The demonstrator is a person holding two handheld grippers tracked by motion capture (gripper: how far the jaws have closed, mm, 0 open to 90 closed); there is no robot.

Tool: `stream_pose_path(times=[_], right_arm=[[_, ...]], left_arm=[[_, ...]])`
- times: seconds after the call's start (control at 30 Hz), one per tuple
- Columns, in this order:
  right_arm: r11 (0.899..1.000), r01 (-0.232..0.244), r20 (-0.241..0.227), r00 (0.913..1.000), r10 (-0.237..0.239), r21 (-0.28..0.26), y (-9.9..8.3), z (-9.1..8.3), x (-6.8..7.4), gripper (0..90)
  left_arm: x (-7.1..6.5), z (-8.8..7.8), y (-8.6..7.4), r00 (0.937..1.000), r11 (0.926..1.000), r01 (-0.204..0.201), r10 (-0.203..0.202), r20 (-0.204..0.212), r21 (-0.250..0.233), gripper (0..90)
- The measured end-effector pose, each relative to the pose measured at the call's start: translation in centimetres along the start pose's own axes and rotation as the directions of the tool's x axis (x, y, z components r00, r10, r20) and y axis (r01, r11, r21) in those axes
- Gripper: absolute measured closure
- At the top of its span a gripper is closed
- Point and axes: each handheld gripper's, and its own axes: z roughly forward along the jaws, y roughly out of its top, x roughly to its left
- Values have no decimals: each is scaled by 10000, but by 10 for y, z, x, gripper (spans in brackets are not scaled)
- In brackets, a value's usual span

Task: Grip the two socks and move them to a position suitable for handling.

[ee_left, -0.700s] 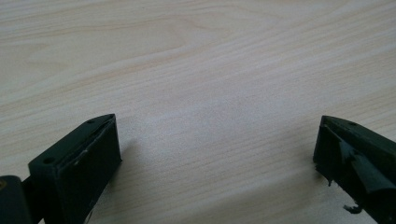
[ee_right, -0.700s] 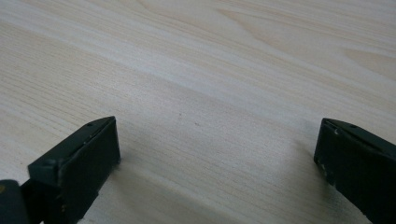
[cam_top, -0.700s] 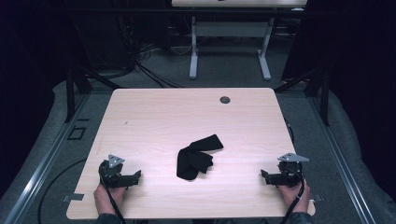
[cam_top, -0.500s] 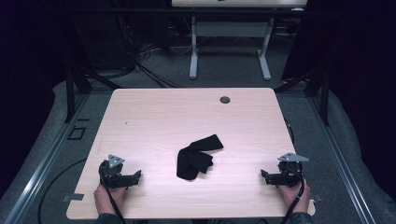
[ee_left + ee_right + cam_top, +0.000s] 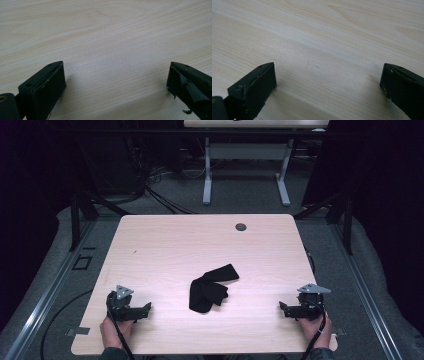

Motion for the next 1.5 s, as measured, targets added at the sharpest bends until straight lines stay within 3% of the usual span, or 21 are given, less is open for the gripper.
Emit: stream_pose_path(times=[0.27, 0.33, 0.4, 0.5, 0.67, 0.7, 0.83, 1.1, 1.13, 1.2, 1.23, 1.37, 1.5], right_arm=[[10000, -14, 2, 10000, 14, -2, 0, 0, 0, 2], [10000, -18, 3, 10000, 18, -6, 0, 0, 0, 2], [10000, -19, 3, 10000, 19, -9, 0, 0, 0, 2], [10000, -22, 7, 10000, 22, -14, 0, 0, 0, 4], [10000, -31, 15, 10000, 31, -24, 0, 0, 0, 7], [10000, -33, 16, 10000, 33, -30, 0, 0, 0, 8], [10000, -53, 29, 10000, 53, -50, 0, 0, 0, 10], [10000, -29, 31, 10000, 30, -22, 0, 0, 0, 12], [10000, -39, 32, 10000, 39, -33, 0, 0, 0, 12], [10000, -41, 44, 10000, 41, -35, 0, 0, 0, 13], [10000, -40, 34, 10000, 40, -36, 0, 0, 0, 14], [10000, -43, 40, 10000, 43, -40, 0, 0, 0, 15], [10000, -43, 40, 10000, 43, -37, 0, 0, 0, 15]], left_arm=[[-13, -11, 11, 9976, 9997, -3, 21, 692, -258, 2], [-21, -14, 19, 9938, 9994, -96, 131, 1105, -323, 2], [-23, -15, 21, 9923, 9994, -102, 141, 1233, -319, 1], [-34, -17, 31, 9840, 9987, -18, 107, 1779, -500, 1], [-48, -16, 40, 9782, 9980, -471, 546, 2001, -420, 11], [-54, -14, 43, 9724, 9981, -475, 550, 2267, -380, 16], [-68, -9, 46, 9649, 9978, -589, 649, 2543, -312, 49], [-88, 7, 66, 9540, 9944, -1050, 1047, 2808, -142, 183], [-93, 11, 73, 9511, 9922, -1241, 1224, 2837, -121, 265], [-95, 14, 77, 9494, 9913, -1315, 1287, 2865, -94, 330], [-100, 19, 83, 9448, 9909, -1343, 1298, 3009, -56, 351], [-107, 30, 93, 9405, 9868, -1612, 1492, 3052, 146, 445], [-112, 41, 100, 9413, 9821, -1828, 1616, 2962, 450, 524]])
